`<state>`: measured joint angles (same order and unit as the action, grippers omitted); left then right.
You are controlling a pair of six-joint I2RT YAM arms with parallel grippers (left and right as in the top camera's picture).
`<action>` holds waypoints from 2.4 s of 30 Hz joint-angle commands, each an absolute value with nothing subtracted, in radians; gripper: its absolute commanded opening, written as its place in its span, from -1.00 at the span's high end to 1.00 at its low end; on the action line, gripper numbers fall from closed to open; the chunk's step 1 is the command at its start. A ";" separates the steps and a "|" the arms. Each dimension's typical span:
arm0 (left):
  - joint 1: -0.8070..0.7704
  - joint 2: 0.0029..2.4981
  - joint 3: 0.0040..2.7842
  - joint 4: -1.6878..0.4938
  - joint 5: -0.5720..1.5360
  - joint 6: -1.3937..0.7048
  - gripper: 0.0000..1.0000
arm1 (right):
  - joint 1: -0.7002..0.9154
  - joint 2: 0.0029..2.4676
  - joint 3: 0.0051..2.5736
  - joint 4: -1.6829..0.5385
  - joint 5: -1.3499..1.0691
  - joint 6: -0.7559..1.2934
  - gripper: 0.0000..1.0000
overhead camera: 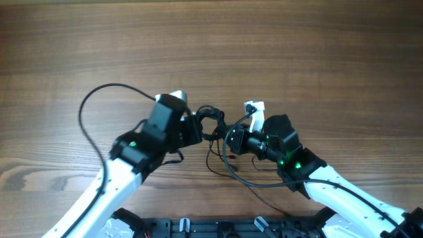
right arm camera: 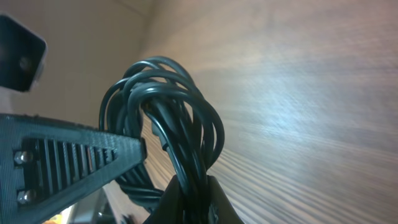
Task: Untangle cables
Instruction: 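Grasp a loop of the coil with the right gripper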
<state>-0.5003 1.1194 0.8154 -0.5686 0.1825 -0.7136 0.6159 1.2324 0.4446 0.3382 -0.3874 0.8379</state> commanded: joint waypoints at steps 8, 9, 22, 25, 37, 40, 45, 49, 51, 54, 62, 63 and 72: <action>-0.339 0.933 0.838 -0.512 0.265 -0.757 0.92 | 0.594 1.253 0.406 0.593 -0.661 0.851 0.91; -0.339 0.939 0.838 -0.511 0.265 -0.757 0.92 | 0.594 1.253 0.406 0.629 -0.706 0.839 0.91; -0.340 1.107 0.838 -0.393 0.380 -0.888 0.92 | 0.456 1.253 0.406 0.855 -1.018 0.839 0.91; -0.352 1.147 0.838 -0.306 0.494 -0.887 0.92 | 0.424 1.253 0.406 0.856 -1.017 0.840 0.91; -0.382 1.211 0.838 -0.195 1.026 -0.518 0.92 | 0.272 1.253 0.406 0.852 -0.980 0.869 0.91; -0.382 1.211 0.838 -0.161 1.170 -0.432 0.92 | 0.265 1.253 0.406 0.806 -0.942 0.868 0.91; -0.382 1.211 0.838 -0.160 1.332 -0.340 0.92 | 0.265 1.253 0.406 0.592 -0.777 0.867 0.92; -0.338 1.212 0.838 -0.172 1.295 -0.341 0.92 | 0.265 1.253 0.406 0.522 -0.755 0.865 0.91; -0.286 1.212 0.838 -0.205 1.217 -0.345 0.92 | 0.265 1.253 0.406 0.513 -0.756 0.865 0.87; -0.196 1.212 0.838 -0.279 1.028 -0.389 0.92 | 0.265 1.253 0.406 0.513 -0.758 0.864 0.52; -0.042 1.212 0.838 -0.415 0.908 -0.527 0.92 | 0.269 1.253 0.406 0.575 -0.798 0.838 -0.75; -0.044 1.212 0.838 -0.426 0.908 -0.511 0.92 | 0.273 1.253 0.408 0.597 -0.801 0.837 -0.76; -0.077 1.212 0.838 -0.447 0.942 -0.448 0.92 | 0.350 1.253 0.613 0.345 -0.683 0.518 -0.64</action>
<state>-0.0662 1.2312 0.8181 -0.4488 0.9077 -0.4805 0.3161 1.2457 0.4858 0.4603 -0.7761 0.7357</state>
